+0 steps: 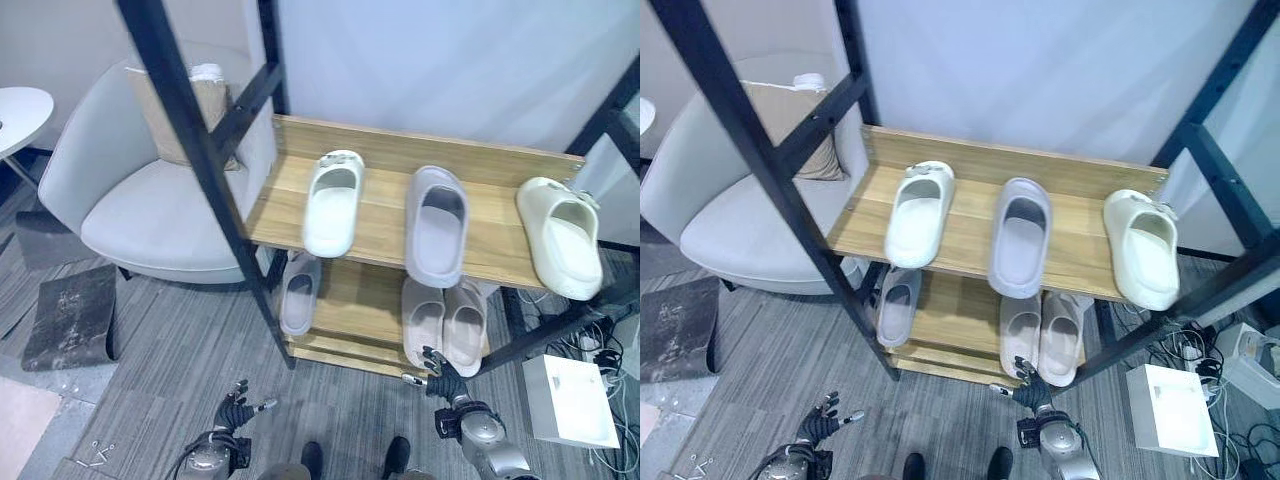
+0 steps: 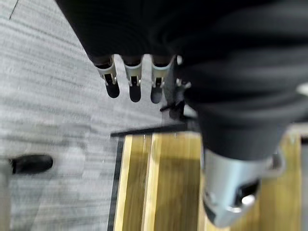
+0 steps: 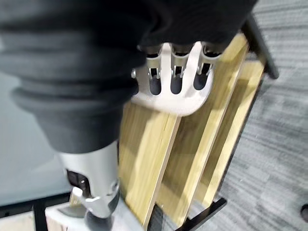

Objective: Arrange the slippers neatly on the shoe rack.

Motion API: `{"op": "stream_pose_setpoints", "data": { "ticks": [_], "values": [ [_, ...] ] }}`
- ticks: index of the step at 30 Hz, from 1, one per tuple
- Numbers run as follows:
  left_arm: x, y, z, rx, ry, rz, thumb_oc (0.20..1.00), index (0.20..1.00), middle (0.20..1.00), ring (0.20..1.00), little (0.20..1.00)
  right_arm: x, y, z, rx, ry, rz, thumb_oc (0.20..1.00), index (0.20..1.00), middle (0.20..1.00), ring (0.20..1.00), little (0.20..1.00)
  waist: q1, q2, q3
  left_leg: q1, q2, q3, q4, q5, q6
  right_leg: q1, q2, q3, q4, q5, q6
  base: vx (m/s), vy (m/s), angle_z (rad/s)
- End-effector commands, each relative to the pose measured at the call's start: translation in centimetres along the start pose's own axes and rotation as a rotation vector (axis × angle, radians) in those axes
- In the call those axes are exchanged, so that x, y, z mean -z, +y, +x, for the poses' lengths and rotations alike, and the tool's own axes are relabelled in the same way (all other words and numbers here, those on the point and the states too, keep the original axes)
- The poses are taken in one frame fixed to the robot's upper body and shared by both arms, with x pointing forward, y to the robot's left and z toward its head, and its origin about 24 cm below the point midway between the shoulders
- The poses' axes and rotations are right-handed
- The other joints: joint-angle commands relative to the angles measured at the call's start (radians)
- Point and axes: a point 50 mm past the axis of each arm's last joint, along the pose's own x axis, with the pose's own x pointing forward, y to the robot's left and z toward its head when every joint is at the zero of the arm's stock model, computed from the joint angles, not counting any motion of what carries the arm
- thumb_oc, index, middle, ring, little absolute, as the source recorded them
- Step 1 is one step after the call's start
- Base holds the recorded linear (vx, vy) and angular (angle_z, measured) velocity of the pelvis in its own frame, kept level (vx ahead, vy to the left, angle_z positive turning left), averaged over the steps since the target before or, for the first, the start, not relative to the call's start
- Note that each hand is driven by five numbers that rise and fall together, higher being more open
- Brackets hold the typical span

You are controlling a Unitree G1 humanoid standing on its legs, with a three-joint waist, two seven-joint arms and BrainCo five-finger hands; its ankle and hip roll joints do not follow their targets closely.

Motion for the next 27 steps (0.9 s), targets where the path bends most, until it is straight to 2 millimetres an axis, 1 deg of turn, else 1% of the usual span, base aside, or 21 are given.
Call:
{"op": "stream_pose_setpoints", "data": {
  "ticks": [1,2,3,4,5,6,7,9,10,11,12,13,14,15,16,18,20,23,25,26,27],
  "values": [
    [-2.7,-0.9,1.0,0.029,-0.1,0.064,1.0,1.0,1.0,1.0,1.0,-3.3,-1.3,0.2,-0.003,-0.156,-0.282,1.0,1.0,1.0,1.0,1.0,0.012,0.011,-0.007,-0.047,0.056,-0.024,-0.008,0.007,-0.066,0.092,-0.001,-0.026,0.002,-0.121,0.065,0.0,-0.041,0.01],
    [-2.9,-0.9,1.0,0.028,-0.11,0.071,1.0,1.0,1.0,1.0,1.0,-4.3,-1.2,0.0,-0.014,-0.207,-0.35,1.0,1.0,1.0,1.0,1.0,0.012,0.01,-0.005,-0.048,0.057,-0.026,-0.008,0.009,-0.067,0.093,0.001,-0.025,0.002,-0.124,0.063,-0.01,-0.035,0.09],
    [-3.2,-0.8,1.0,0.021,-0.126,0.077,1.0,1.0,1.0,1.0,1.0,-5.9,-1.2,-0.4,-0.022,-0.292,-0.463,1.0,1.0,1.0,1.0,1.0,0.011,0.012,0.0,-0.041,0.06,-0.026,-0.008,0.005,-0.07,0.099,0.004,-0.021,0.002,-0.127,0.063,-0.01,-0.022,0.11],
    [-3.2,-0.8,1.0,0.022,-0.126,0.077,1.0,1.0,1.0,1.0,1.0,-5.9,-1.2,-0.4,-0.021,-0.292,-0.463,1.0,1.0,1.0,1.0,1.0,0.009,0.012,-0.002,-0.045,0.059,-0.027,-0.008,0.008,-0.069,0.096,0.003,-0.022,0.002,-0.125,0.063,-0.01,-0.022,0.1],
    [-3.4,-0.5,0.9,0.013,-0.142,0.083,1.0,1.0,1.0,1.0,1.0,-8.5,-1.6,-2.0,-0.032,-0.441,-0.634,1.0,1.0,1.0,1.0,1.0,0.0,0.011,0.002,-0.042,0.061,-0.026,-0.008,0.007,-0.071,0.097,0.007,-0.015,0.002,-0.13,0.063,-0.01,-0.009,0.04],
    [-3.4,-0.6,0.9,0.014,-0.141,0.083,1.0,1.0,1.0,1.0,1.0,-8.4,-1.6,-2.0,-0.032,-0.438,-0.635,1.0,1.0,1.0,1.0,1.0,0.001,0.012,0.0,-0.043,0.061,-0.026,-0.008,0.007,-0.071,0.097,0.007,-0.015,0.002,-0.13,0.063,0.0,0.0,0.0],
    [-3.2,-0.4,0.8,0.004,-0.137,0.081,1.0,1.0,1.0,1.0,1.0,-9.9,-1.9,-3.2,-0.034,-0.523,-0.691,1.0,1.0,1.0,1.0,1.0,-0.009,0.009,0.001,-0.043,0.061,-0.025,-0.008,0.006,-0.071,0.095,0.009,-0.009,0.002,-0.132,0.063,0.0,0.0,0.0],
    [-2.7,-0.5,0.8,-0.002,-0.125,0.075,1.0,1.0,1.0,1.0,1.0,-10.9,-2.3,-5.6,-0.048,-0.604,-0.753,1.0,1.0,1.0,1.0,1.0,-0.028,0.009,0.0,-0.042,0.062,-0.02,-0.008,0.005,-0.071,0.095,0.013,0.0,0.002,-0.133,0.061,0.0,0.0,0.0],
    [-2.4,-0.6,0.8,-0.007,-0.111,0.081,1.0,1.0,1.0,1.0,1.0,-12.2,-2.2,-7.0,-0.043,-0.691,-0.798,1.0,1.0,1.0,1.0,1.0,-0.037,0.009,0.0,-0.042,0.062,-0.018,-0.007,0.003,-0.071,0.094,0.014,0.001,0.002,-0.134,0.062,-0.02,-0.001,-0.05],
    [-2.0,-0.7,0.7,-0.015,-0.103,0.075,1.0,1.0,1.0,1.0,1.0,-13.1,-2.0,-8.5,-0.056,-0.766,-0.804,1.0,1.0,1.0,1.0,1.0,-0.048,0.009,-0.001,-0.042,0.061,-0.017,-0.007,0.002,-0.071,0.094,0.016,0.004,0.003,-0.134,0.062,-0.03,0.001,-0.07],
    [-1.7,-0.8,0.7,-0.012,-0.096,0.081,1.0,1.0,1.0,1.0,1.0,-14.5,-1.8,-10.8,-0.084,-0.876,-0.832,1.0,1.0,1.0,1.0,1.0,-0.067,0.008,-0.005,-0.04,0.063,-0.013,-0.007,0.0,-0.072,0.091,0.018,0.01,0.004,-0.134,0.064,-0.02,0.005,-0.09],
    [-1.6,-0.9,0.6,-0.009,-0.092,0.084,1.0,1.0,1.0,1.0,1.0,-14.7,-1.7,-11.5,-0.105,-0.897,-0.818,1.0,1.0,1.0,1.0,1.0,-0.071,0.009,-0.008,-0.039,0.064,-0.011,-0.007,-0.001,-0.072,0.089,0.019,0.013,0.004,-0.133,0.065,-0.02,0.007,-0.16],
    [-1.3,-0.9,0.6,-0.013,-0.082,0.083,1.0,1.0,1.0,1.0,1.0,-15.4,-1.5,-12.5,-0.128,-0.949,-0.778,1.0,1.0,1.0,1.0,1.0,-0.077,0.008,-0.013,-0.039,0.064,-0.009,-0.008,-0.001,-0.073,0.088,0.02,0.016,0.004,-0.132,0.065,-0.01,0.007,-0.13],
    [-1.3,-0.9,0.6,-0.012,-0.082,0.083,1.0,1.0,1.0,1.0,1.0,-15.5,-1.6,-12.6,-0.128,-0.948,-0.778,1.0,1.0,1.0,1.0,1.0,-0.076,0.009,-0.014,-0.039,0.064,-0.008,-0.008,-0.001,-0.073,0.088,0.02,0.016,0.004,-0.132,0.065,-0.01,0.009,-0.19],
    [-1.1,-1.1,0.5,-0.006,-0.078,0.078,1.0,1.0,1.0,1.0,1.0,-16.5,-1.5,-13.7,-0.165,-1.016,-0.752,1.0,1.0,1.0,1.0,1.0,-0.082,0.01,-0.022,-0.039,0.066,-0.007,-0.008,-0.003,-0.073,0.085,0.023,0.022,0.002,-0.131,0.066,-0.01,0.01,-0.13],
    [-0.6,-1.1,0.4,-0.008,-0.061,0.075,1.0,1.0,1.0,1.0,1.0,-18.4,-1.6,-14.4,-0.13,-1.119,-0.747,1.0,1.0,1.0,1.0,1.0,-0.081,0.01,-0.033,-0.037,0.066,-0.004,-0.008,-0.004,-0.072,0.083,0.023,0.026,0.002,-0.131,0.066,-0.01,0.014,-0.14],
    [-0.6,-1.4,0.4,-0.004,-0.063,0.072,1.0,1.0,1.0,1.0,1.0,-20.2,-1.8,-14.8,-0.086,-1.213,-0.737,1.0,1.0,1.0,1.0,1.0,-0.077,0.011,-0.041,-0.034,0.066,-0.003,-0.008,-0.006,-0.072,0.084,0.023,0.028,0.003,-0.13,0.066,0.0,0.014,-0.09],
    [-1.0,-1.8,0.4,0.014,-0.078,0.06,1.0,1.0,1.0,1.0,1.0,-24.4,-1.9,-15.1,-0.007,-1.402,-0.624,1.0,1.0,1.0,1.0,1.0,-0.054,0.012,-0.052,-0.032,0.065,-0.009,-0.008,-0.007,-0.069,0.087,0.022,0.024,0.004,-0.13,0.064,0.0,0.014,-0.03],
    [-1.1,-1.9,0.4,0.013,-0.079,0.05,1.0,1.0,1.0,1.0,1.0,-26.6,-1.6,-14.8,0.023,-1.496,-0.484,1.0,1.0,1.0,1.0,1.0,-0.038,0.009,-0.054,-0.03,0.063,-0.014,-0.008,-0.01,-0.067,0.091,0.019,0.019,0.006,-0.13,0.062,0.0,0.0,0.0],
    [-1.1,-2.0,0.3,0.019,-0.082,0.046,1.0,1.0,1.0,1.0,1.0,-27.7,-1.5,-14.9,0.053,-1.542,-0.456,1.0,1.0,1.0,1.0,1.0,-0.028,0.01,-0.055,-0.03,0.061,-0.016,-0.008,-0.011,-0.065,0.092,0.018,0.015,0.006,-0.13,0.06,0.01,0.015,0.08],
    [-1.1,-1.9,0.3,0.018,-0.084,0.043,1.0,1.0,1.0,1.0,1.0,-28.8,-1.3,-14.6,0.066,-1.567,-0.413,1.0,1.0,1.0,1.0,1.0,-0.017,0.008,-0.053,-0.027,0.059,-0.019,-0.008,-0.013,-0.063,0.095,0.017,0.01,0.008,-0.131,0.059,0.02,0.022,0.04]
  ]
}}
